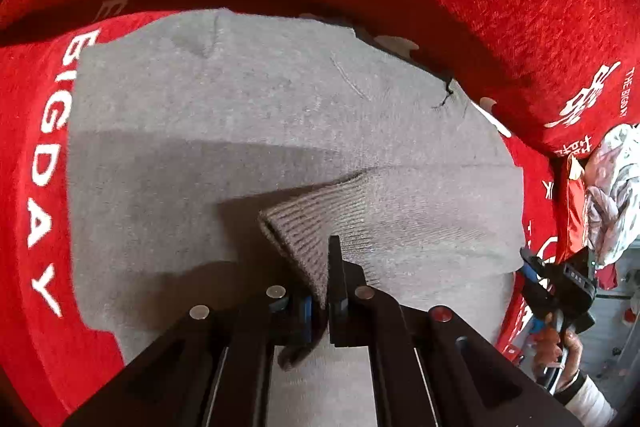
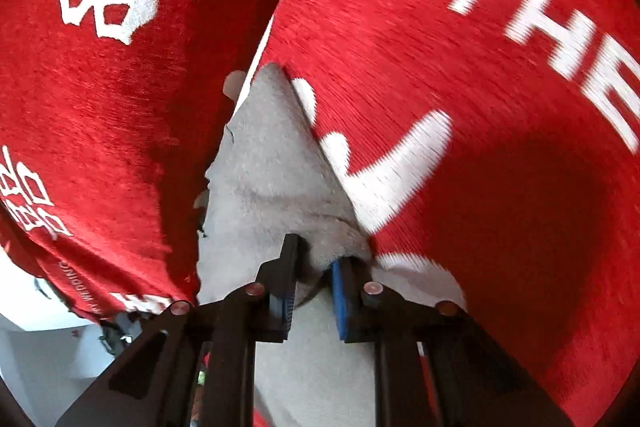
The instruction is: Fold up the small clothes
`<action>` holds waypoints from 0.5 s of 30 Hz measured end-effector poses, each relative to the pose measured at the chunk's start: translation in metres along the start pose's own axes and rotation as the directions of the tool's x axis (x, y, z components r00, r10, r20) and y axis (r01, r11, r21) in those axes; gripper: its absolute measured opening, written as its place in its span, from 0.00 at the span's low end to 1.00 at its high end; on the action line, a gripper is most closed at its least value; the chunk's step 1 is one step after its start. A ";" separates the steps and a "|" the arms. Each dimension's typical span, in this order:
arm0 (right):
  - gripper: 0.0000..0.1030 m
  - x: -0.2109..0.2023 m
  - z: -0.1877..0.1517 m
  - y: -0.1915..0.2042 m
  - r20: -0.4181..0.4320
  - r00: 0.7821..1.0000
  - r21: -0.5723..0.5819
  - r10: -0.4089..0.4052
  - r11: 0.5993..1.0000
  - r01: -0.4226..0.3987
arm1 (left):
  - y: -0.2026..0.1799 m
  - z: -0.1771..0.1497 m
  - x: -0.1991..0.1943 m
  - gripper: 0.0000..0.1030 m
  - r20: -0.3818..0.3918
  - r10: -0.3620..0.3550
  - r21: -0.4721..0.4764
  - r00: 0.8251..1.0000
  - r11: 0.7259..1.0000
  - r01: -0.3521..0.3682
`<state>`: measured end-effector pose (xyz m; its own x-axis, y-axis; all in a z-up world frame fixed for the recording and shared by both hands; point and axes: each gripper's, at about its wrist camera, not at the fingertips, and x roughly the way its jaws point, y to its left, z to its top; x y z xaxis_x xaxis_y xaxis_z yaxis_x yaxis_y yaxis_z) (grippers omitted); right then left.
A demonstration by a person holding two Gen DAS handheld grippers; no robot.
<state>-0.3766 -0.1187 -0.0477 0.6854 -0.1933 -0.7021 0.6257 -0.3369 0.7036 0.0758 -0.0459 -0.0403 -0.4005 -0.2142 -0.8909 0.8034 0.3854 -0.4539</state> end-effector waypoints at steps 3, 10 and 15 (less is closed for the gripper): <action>0.19 -0.014 -0.003 0.019 0.012 0.996 -0.089 -0.091 0.992 0.092 | -0.002 0.002 -0.005 0.05 -0.004 0.040 0.036 0.999 0.999 -0.040; 0.43 -0.019 0.034 0.051 0.077 0.982 -0.195 -0.172 0.963 0.184 | -0.011 0.003 -0.004 0.05 -0.014 0.071 0.065 0.997 0.995 -0.070; 0.42 0.031 0.069 0.055 -0.001 0.975 -0.208 -0.222 0.954 0.217 | -0.011 0.004 -0.010 0.05 -0.010 0.093 0.076 0.996 0.993 -0.092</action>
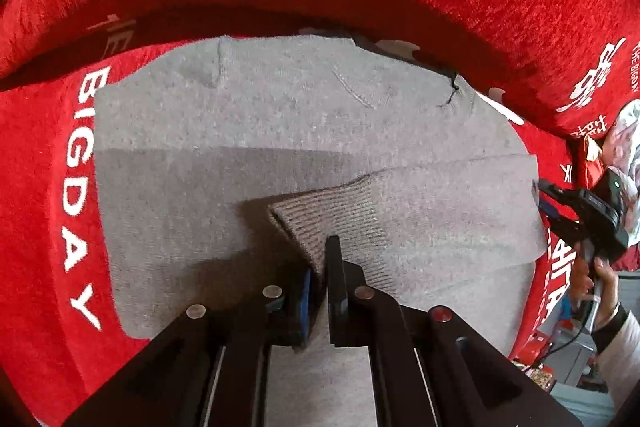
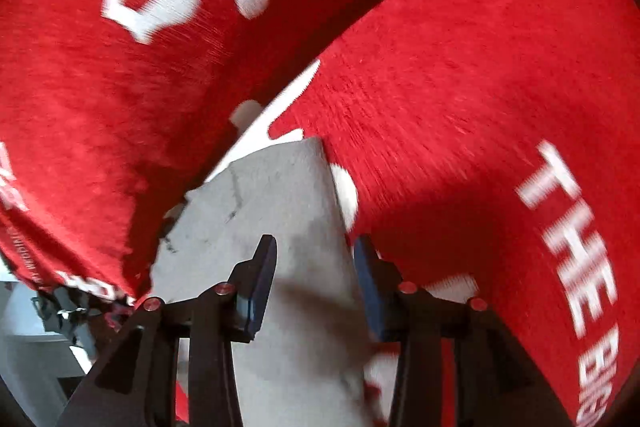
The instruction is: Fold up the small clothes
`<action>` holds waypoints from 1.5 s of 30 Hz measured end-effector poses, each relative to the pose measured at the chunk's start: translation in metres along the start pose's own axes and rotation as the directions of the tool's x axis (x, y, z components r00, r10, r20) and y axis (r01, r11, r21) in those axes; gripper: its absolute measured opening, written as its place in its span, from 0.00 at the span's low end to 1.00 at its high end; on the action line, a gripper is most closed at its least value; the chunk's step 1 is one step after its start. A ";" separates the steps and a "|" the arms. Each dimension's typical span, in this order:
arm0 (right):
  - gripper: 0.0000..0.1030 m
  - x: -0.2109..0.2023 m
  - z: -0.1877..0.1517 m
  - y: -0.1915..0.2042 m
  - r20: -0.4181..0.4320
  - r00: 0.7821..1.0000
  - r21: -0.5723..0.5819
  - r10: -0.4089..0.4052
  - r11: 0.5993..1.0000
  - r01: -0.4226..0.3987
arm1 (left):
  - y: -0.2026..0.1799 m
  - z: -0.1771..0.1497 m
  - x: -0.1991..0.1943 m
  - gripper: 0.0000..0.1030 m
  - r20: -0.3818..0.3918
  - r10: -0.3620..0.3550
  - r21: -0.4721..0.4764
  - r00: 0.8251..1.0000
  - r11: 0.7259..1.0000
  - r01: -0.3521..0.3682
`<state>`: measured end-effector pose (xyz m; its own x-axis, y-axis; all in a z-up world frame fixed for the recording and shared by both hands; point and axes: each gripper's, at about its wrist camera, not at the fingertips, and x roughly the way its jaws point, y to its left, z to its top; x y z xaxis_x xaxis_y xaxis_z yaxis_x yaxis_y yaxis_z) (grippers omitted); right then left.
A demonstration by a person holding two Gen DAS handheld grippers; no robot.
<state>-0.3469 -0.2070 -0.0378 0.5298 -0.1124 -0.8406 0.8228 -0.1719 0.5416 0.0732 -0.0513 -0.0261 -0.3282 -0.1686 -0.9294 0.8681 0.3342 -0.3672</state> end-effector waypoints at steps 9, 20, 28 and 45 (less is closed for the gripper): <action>0.07 0.006 0.003 0.026 0.013 0.984 -0.217 -0.178 0.960 0.177 | 0.019 0.002 -0.004 0.05 0.008 0.235 0.048 0.972 0.971 -0.235; 0.41 -0.030 -0.059 0.030 -0.023 1.000 -0.099 0.015 0.995 -0.017 | 0.029 -0.026 -0.049 0.05 0.078 0.226 -0.049 0.971 0.974 -0.222; 0.41 0.049 -0.148 0.099 -0.275 0.933 -0.054 0.230 0.966 -0.254 | 0.020 -0.035 -0.047 0.05 0.069 0.205 -0.104 0.976 0.975 -0.197; 0.10 0.138 -0.184 0.148 -0.292 0.901 0.206 0.319 0.942 -0.267 | 0.058 -0.069 -0.052 0.06 0.051 0.222 -0.169 0.974 0.963 -0.211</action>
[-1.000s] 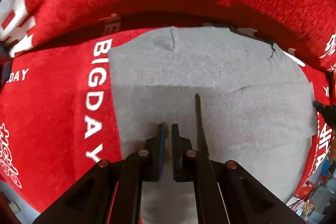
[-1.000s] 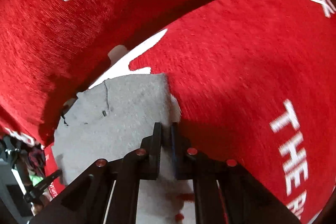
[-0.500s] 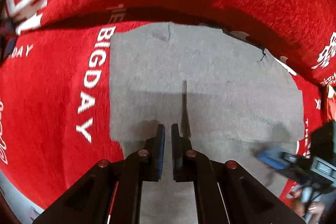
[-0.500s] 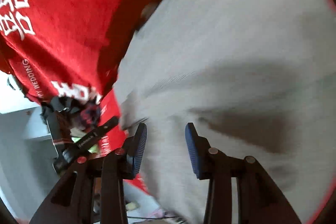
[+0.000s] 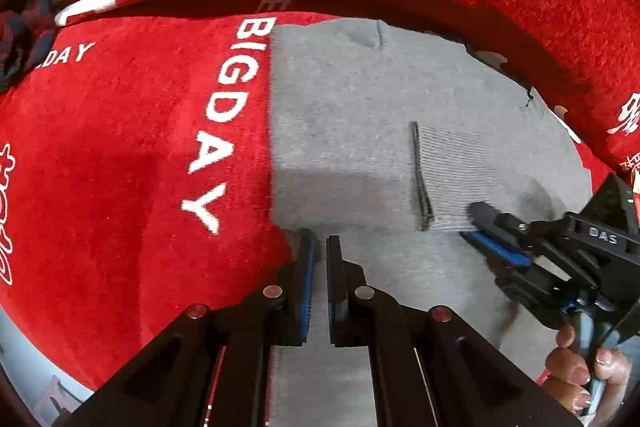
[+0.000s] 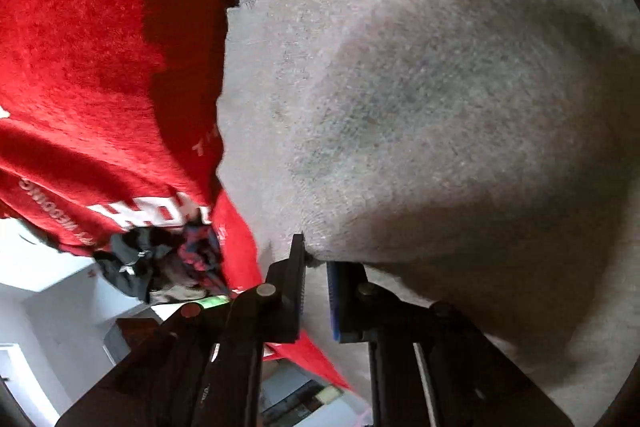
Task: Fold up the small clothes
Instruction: 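Release the cuff with the left gripper while the right gripper grasps the sweater side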
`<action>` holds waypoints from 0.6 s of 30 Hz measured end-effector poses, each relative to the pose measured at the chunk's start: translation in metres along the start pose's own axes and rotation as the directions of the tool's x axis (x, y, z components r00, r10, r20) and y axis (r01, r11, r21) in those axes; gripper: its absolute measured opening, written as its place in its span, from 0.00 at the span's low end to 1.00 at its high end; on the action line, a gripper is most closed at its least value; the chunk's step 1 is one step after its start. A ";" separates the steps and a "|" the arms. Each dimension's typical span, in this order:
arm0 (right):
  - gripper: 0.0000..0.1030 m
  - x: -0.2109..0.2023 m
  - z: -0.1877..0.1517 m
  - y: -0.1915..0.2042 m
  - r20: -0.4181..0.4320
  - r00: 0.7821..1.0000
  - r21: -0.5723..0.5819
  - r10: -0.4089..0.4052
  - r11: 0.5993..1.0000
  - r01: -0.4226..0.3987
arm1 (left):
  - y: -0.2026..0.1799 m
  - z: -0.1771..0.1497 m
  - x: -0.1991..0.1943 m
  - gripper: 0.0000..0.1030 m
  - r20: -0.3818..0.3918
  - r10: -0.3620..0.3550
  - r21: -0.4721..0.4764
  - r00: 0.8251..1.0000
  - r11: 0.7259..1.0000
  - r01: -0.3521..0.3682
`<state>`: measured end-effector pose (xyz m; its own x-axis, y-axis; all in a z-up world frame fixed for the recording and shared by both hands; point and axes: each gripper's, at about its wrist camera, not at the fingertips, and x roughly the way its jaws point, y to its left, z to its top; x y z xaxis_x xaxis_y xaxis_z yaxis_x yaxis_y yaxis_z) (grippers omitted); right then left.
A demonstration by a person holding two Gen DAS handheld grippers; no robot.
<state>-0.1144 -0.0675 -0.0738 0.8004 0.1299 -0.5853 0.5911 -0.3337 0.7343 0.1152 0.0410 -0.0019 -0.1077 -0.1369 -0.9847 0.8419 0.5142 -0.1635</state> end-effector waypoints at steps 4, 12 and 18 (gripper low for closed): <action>0.10 0.006 -0.004 0.005 -0.001 0.999 -0.037 -0.041 0.998 0.041 | -0.001 -0.001 -0.002 0.06 0.005 0.015 0.024 1.000 1.000 -0.016; 0.14 -0.003 -0.010 0.014 -0.089 0.988 -0.128 -0.124 0.985 0.113 | -0.022 -0.001 -0.006 0.06 0.004 0.003 0.068 1.000 0.998 -0.003; 0.39 -0.038 -0.029 0.026 -0.052 0.965 -0.294 -0.259 0.927 0.233 | -0.046 -0.012 -0.006 0.06 -0.036 -0.039 0.113 0.999 0.993 0.043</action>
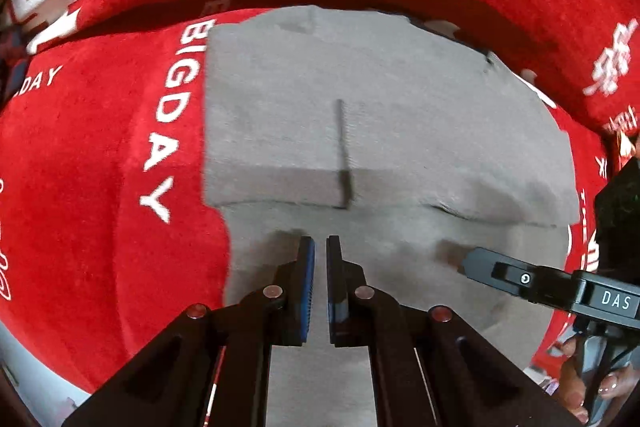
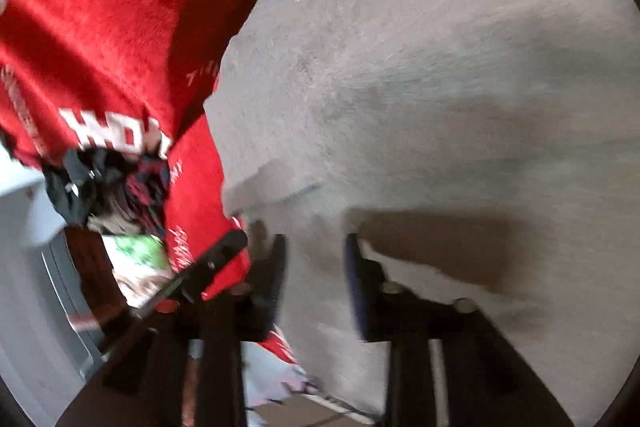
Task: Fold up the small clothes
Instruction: 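Grasp the sweater hem with both grippers and lift it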
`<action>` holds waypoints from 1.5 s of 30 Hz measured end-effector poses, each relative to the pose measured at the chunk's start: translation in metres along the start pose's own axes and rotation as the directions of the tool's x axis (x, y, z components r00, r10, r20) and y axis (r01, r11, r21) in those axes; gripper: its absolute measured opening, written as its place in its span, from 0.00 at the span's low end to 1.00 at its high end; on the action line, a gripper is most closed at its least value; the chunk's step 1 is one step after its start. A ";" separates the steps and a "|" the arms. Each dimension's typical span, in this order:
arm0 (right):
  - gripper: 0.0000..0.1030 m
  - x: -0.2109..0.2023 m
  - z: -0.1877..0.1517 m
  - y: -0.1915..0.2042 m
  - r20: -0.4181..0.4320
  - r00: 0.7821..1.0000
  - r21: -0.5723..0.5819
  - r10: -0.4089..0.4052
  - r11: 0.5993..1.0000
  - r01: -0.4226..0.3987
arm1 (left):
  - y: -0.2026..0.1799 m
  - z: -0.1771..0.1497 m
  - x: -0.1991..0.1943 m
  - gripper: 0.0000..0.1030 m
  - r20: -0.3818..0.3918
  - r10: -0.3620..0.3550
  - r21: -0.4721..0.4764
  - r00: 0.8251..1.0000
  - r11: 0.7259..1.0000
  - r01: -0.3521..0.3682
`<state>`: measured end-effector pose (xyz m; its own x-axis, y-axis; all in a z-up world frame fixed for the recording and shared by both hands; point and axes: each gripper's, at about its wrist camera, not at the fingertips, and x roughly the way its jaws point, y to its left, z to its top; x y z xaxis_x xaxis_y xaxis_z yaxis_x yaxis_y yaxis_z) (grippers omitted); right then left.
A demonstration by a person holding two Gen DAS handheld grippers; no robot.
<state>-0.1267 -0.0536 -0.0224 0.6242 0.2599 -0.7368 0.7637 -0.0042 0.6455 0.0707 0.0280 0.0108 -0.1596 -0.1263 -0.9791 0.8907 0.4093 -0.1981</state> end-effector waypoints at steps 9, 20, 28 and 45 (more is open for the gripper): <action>0.44 -0.037 -0.021 -0.031 0.023 0.995 0.021 -0.097 0.995 0.096 | -0.027 -0.017 0.010 0.99 -0.054 0.020 0.031 0.998 0.999 -0.019; 0.56 -0.071 -0.050 -0.062 0.044 0.983 0.055 -0.178 0.983 0.176 | -0.043 -0.015 0.023 0.99 -0.052 0.113 0.074 0.992 0.991 -0.109; 0.61 -0.091 -0.069 -0.065 0.080 0.965 0.055 -0.251 0.967 0.247 | -0.038 -0.025 0.014 0.99 -0.052 0.083 0.178 0.995 0.981 -0.073; 0.61 -0.096 -0.118 -0.086 0.049 0.957 0.103 -0.285 0.955 0.279 | 0.000 -0.101 0.009 0.99 -0.131 0.080 0.133 0.988 0.989 -0.062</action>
<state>-0.2715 0.0359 0.0166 0.3876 0.2024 -0.8993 0.9204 -0.0310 0.3897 0.0262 0.1176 -0.0026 -0.1428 0.0262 -0.9894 0.9476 0.2924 -0.1290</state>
